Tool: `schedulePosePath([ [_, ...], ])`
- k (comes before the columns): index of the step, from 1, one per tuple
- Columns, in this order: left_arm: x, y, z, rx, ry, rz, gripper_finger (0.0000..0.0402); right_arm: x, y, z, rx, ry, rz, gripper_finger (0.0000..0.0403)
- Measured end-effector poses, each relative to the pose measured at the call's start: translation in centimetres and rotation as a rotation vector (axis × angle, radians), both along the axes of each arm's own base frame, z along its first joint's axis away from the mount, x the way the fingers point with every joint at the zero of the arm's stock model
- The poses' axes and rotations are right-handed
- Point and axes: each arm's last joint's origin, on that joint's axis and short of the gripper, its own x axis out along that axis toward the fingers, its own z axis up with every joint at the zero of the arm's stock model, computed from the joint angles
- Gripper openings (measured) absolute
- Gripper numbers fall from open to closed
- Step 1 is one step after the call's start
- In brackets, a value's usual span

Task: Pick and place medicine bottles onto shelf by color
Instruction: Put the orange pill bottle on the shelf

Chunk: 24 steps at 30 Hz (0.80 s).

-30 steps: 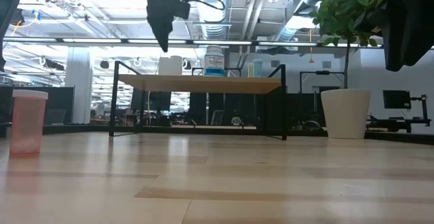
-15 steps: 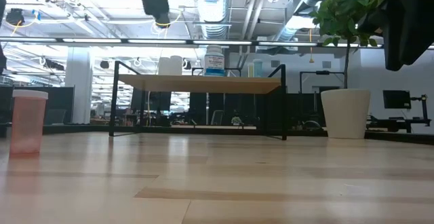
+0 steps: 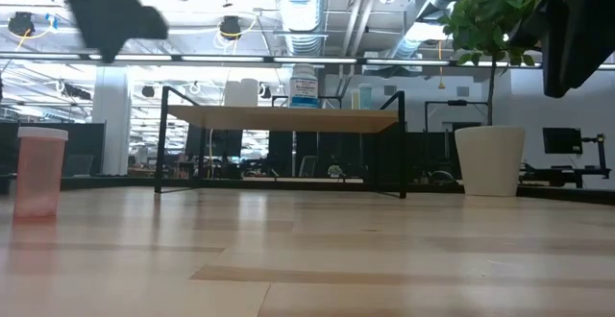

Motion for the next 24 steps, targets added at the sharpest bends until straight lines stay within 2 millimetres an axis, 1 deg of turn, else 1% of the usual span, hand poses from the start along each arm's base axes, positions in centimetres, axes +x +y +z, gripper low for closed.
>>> schedulePosePath([
  [3,-0.6,-1.7,-2.5,0.024,0.056,0.020,0.0122,0.0,0.0,0.0,0.003,-0.004,0.000,0.0118],
  [7,-1.1,-3.4,-5.9,0.021,0.035,0.027,0.0122,0.1,0.1,0.1,0.008,-0.014,0.000,0.0118],
  [9,-1.5,-4.0,-7.0,0.020,0.035,0.035,0.0123,0.2,0.1,0.1,0.011,-0.019,0.000,0.0118],
  [18,-2.2,-6.7,-10.1,-0.072,-0.062,0.056,0.0124,0.2,0.1,0.1,0.014,-0.023,0.000,0.0118],
  [24,-2.4,-7.6,-11.6,-0.107,-0.143,0.082,0.0124,0.2,0.1,0.1,0.014,-0.024,0.000,0.0118],
])
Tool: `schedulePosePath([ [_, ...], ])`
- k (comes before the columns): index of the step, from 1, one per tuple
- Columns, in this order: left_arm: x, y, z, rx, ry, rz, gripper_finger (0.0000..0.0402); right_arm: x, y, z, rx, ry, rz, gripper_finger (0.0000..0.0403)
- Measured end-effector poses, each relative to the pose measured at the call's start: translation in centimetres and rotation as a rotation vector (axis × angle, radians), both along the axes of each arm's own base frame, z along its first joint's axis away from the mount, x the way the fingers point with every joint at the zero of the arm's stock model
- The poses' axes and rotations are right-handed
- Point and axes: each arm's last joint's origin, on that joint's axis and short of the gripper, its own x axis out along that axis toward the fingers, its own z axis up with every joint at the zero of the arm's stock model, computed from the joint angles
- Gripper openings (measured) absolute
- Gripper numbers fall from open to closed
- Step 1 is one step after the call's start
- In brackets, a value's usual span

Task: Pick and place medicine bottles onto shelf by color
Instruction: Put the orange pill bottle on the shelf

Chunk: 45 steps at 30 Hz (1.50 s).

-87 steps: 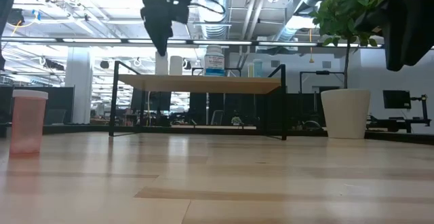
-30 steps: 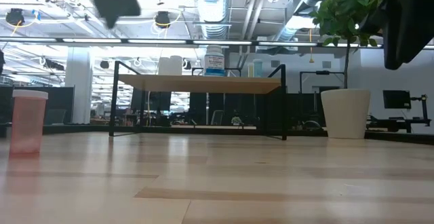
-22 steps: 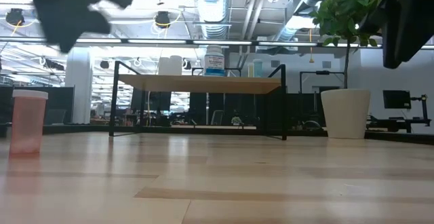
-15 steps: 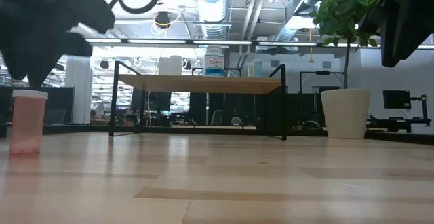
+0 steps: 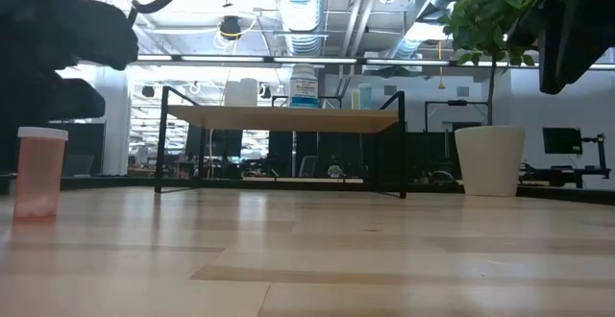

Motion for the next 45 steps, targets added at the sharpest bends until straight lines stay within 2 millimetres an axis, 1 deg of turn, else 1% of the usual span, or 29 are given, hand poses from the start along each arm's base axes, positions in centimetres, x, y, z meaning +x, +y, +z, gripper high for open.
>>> schedulePosePath([
  [6,0.3,-0.1,-0.2,0.044,-0.084,0.024,0.0124,0.0,0.0,0.0,0.000,0.000,0.000,0.0118],
  [10,0.6,-0.2,-0.1,0.033,-0.125,0.015,0.0124,0.0,0.0,0.0,-0.001,0.000,0.000,0.0118],
  [23,0.8,-0.3,0.0,0.019,-0.147,0.019,0.0124,0.0,0.0,0.0,-0.001,0.000,0.002,0.0118],
  [30,1.4,-0.7,0.3,-0.004,-0.227,-0.031,0.0124,0.0,0.0,0.0,-0.001,0.000,0.001,0.0118],
  [39,1.4,-0.7,0.3,-0.008,-0.227,-0.032,0.0124,0.0,0.0,0.0,-0.001,0.000,0.000,0.0118],
  [45,1.1,-0.6,0.1,-0.033,-0.168,-0.030,0.0124,0.0,0.0,0.0,-0.001,0.000,0.000,0.0118],
])
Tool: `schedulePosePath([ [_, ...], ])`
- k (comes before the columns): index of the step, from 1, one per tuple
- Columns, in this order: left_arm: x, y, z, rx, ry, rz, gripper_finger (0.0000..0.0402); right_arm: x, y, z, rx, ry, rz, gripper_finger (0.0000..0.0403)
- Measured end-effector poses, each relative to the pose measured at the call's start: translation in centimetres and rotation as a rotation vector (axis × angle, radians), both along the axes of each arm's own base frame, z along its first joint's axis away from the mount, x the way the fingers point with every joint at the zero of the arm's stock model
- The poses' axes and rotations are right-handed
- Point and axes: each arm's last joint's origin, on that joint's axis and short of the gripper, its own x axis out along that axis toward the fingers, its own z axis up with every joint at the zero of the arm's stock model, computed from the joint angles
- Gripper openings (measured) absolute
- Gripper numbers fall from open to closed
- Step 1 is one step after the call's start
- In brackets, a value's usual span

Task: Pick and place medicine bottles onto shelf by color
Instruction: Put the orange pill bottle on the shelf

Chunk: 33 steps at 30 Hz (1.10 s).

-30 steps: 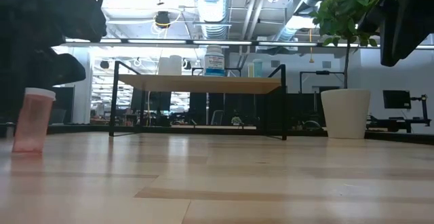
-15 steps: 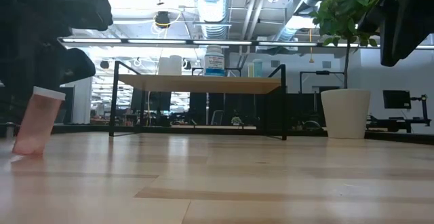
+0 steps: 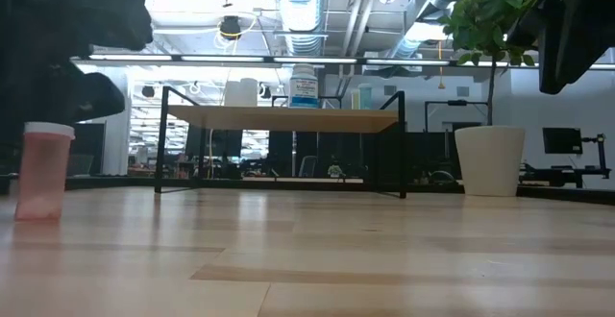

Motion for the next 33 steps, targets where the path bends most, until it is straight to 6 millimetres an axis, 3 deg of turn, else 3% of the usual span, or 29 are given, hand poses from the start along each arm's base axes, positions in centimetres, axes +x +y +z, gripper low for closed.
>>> schedulePosePath([
  [14,-0.9,-0.5,-0.2,0.016,0.065,-0.023,0.0120,0.0,0.0,0.0,0.000,0.000,0.000,0.0118],
  [22,-1.5,-1.2,-0.4,0.099,0.034,-0.022,0.0078,0.0,0.0,0.0,0.000,0.000,0.000,0.0118],
  [33,-0.6,-2.0,-2.7,0.105,0.051,-0.024,0.0032,0.0,0.0,0.0,-0.001,0.003,0.001,0.0118],
])
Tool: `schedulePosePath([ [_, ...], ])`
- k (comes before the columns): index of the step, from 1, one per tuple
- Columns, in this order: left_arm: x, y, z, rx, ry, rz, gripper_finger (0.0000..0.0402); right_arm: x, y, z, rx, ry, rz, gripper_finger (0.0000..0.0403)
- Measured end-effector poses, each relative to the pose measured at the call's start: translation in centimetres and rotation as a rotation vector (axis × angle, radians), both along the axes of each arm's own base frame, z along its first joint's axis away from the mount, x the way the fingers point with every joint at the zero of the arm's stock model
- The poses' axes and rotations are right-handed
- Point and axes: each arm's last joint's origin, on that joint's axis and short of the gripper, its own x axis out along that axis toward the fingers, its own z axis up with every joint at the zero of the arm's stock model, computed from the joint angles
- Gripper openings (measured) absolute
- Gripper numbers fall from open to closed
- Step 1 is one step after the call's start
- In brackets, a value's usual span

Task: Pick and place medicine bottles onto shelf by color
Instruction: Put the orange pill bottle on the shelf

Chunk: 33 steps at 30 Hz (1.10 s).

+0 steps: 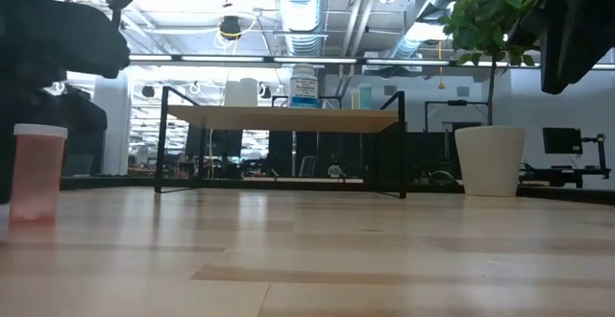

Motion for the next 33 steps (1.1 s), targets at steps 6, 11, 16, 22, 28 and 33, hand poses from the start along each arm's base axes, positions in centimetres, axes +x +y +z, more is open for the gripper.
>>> schedulePosePath([
  [6,0.8,-0.4,-1.2,0.014,-0.025,-0.021,0.0032,0.0,0.0,0.0,0.000,0.001,0.000,0.0118],
  [11,1.1,-0.3,-1.3,0.026,-0.043,-0.017,0.0032,0.0,0.0,0.0,0.000,0.001,0.000,0.0118],
  [16,1.8,0.1,-1.1,0.030,-0.101,0.009,0.0032,0.0,0.0,0.0,0.001,0.000,0.000,0.0118],
  [22,2.8,0.5,-0.8,0.013,-0.166,-0.009,0.0032,0.0,0.0,0.0,0.002,-0.001,0.001,0.0118],
  [28,3.4,1.2,-0.7,0.021,-0.194,-0.012,0.0032,0.0,0.0,0.0,0.001,0.000,0.001,0.0118],
  [33,4.0,1.5,-0.6,0.016,-0.240,-0.027,0.0032,0.0,0.0,0.0,0.002,0.000,0.001,0.0118],
])
